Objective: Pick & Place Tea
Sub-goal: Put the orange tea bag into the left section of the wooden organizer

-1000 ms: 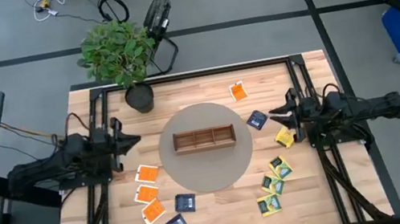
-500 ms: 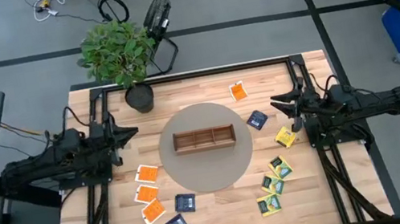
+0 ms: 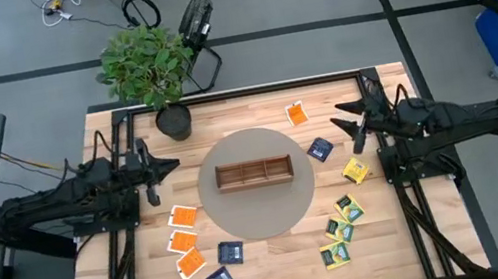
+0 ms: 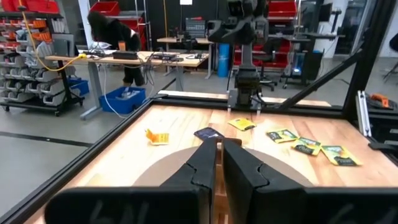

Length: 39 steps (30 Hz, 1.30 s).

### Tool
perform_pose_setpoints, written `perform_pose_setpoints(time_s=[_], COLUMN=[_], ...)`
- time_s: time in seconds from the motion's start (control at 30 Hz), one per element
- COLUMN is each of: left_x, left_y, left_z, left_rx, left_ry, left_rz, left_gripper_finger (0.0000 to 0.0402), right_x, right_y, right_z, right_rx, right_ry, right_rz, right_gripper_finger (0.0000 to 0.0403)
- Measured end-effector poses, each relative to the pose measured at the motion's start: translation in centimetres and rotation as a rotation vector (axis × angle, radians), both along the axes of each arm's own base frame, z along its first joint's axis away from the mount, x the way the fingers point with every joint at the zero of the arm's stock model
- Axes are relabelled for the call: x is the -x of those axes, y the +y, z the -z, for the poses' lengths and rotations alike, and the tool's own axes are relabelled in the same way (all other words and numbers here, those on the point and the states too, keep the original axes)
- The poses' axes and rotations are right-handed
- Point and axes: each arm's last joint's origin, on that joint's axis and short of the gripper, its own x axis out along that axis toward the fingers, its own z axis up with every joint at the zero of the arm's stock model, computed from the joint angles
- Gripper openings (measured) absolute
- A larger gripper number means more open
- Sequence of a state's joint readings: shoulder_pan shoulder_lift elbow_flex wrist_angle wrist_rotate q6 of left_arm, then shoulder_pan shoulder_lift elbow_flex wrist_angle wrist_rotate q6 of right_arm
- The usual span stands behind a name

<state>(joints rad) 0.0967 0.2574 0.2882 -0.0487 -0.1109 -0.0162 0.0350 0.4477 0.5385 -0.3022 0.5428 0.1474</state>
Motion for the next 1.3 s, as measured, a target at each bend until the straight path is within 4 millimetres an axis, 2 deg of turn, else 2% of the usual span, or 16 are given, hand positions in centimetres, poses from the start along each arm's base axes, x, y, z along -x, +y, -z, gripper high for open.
perform_pose_setpoints(time_s=[0.23, 0.53, 0.97, 1.3], left_x=[-0.1, -0.1, -0.1, -0.1], left_y=[0.0, 0.0, 0.0, 0.0], left_z=[0.0, 0.0, 0.0, 0.0], left_rx=[-0.002, -0.003, -0.004, -0.005], left_ry=[0.004, 0.004, 0.005, 0.004], left_rz=[0.000, 0.000, 0.000, 0.001], left_gripper_finger=[0.0032, 0.0032, 0.0032, 0.0032], right_x=[-1.7, -4.8, -8.1, -10.5], right_y=[-0.5, -2.4, -8.6, -14.1], right_z=[-1.6, -1.5, -1.9, 1.1], right_rx=[-0.006, 0.071, -0.062, -0.238], right_ry=[0.142, 0.388, 0.550, 0.719], right_rz=[0.041, 0.078, 0.050, 0.027], right_gripper_finger=[0.0289, 0.0288, 0.0279, 0.0278])
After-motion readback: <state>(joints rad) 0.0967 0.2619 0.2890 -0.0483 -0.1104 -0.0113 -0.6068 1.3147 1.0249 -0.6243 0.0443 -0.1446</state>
